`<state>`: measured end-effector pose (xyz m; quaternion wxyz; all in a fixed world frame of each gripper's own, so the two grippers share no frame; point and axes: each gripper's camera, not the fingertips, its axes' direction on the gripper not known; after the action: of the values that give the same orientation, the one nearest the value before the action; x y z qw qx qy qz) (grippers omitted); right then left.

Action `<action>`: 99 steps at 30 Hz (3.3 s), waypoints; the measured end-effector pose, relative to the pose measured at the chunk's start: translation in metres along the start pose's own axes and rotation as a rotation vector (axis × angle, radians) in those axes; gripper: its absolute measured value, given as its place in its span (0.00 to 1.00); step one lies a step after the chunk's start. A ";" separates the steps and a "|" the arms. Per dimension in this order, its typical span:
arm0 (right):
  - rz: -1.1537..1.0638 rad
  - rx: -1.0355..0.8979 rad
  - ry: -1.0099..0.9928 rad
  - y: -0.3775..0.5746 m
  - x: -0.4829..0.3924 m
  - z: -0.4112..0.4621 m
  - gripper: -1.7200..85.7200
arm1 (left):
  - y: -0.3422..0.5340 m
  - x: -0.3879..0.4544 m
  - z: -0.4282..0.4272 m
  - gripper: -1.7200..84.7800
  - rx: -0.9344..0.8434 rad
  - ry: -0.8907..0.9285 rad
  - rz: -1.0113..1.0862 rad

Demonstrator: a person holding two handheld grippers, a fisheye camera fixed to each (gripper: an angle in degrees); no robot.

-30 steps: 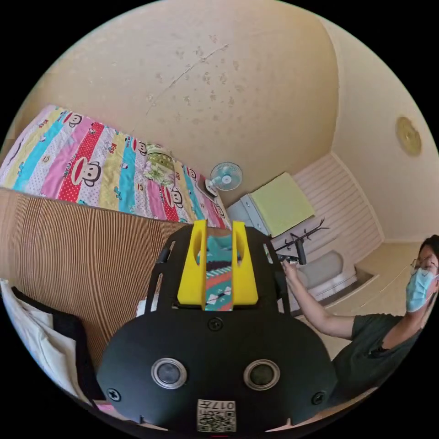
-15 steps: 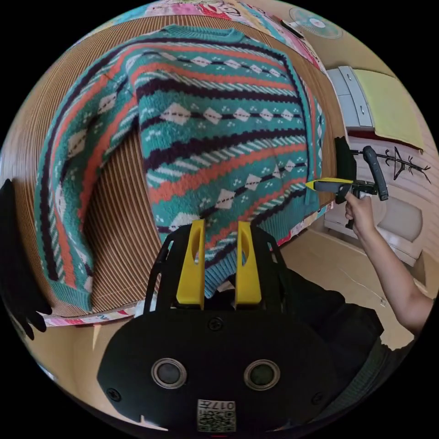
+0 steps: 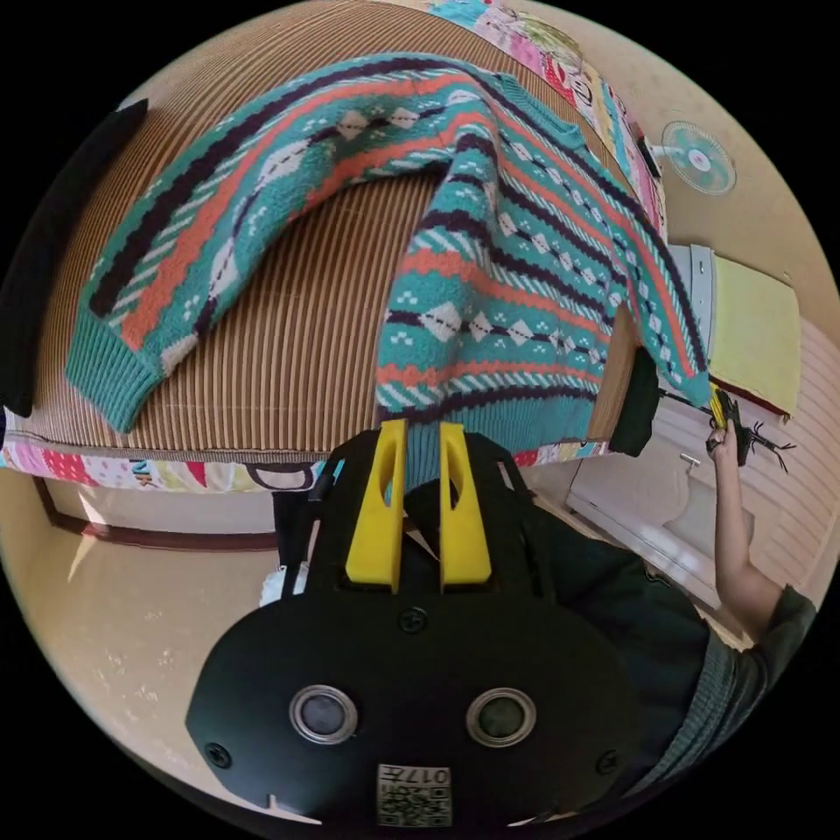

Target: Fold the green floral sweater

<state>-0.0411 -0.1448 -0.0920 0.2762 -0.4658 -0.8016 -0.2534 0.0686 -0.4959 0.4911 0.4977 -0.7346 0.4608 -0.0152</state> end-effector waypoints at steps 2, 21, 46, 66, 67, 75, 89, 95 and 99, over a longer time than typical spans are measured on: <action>0.143 0.299 0.178 -0.003 0.019 -0.078 0.04 | 0.000 -0.017 -0.018 0.10 0.033 -0.010 -0.064; -0.438 -0.616 0.567 0.122 -0.103 0.199 0.02 | -0.058 -0.059 -0.004 0.05 -0.125 -0.140 -0.063; 0.271 -0.686 -0.027 0.117 0.005 0.032 0.02 | 0.139 -0.257 0.018 0.07 0.910 1.052 -1.214; 0.545 -0.302 -0.560 0.071 0.126 -0.050 0.11 | -0.104 0.238 0.053 0.09 0.239 -0.171 0.214; 0.537 -0.271 -0.574 0.061 0.135 -0.058 0.12 | -0.104 0.231 0.066 0.10 0.229 -0.147 0.159; 0.576 0.022 -0.625 -0.020 0.192 -0.081 0.15 | -0.082 0.206 0.065 0.11 0.217 -0.190 -0.005; 0.657 0.201 -0.716 -0.055 0.208 -0.015 0.07 | -0.046 0.221 0.100 0.10 0.035 -0.247 -0.018; 0.179 0.180 -0.534 -0.039 0.068 -0.070 0.05 | -0.026 0.218 0.094 0.09 0.041 -0.203 0.003; -0.348 0.129 -0.221 0.027 -0.124 -0.067 0.06 | -0.010 0.198 0.086 0.09 0.067 -0.142 -0.038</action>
<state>0.0482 -0.2529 -0.1241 0.1678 -0.3265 -0.9100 -0.1927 0.2305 -0.5705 0.3687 0.5532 -0.7252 0.4098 0.0119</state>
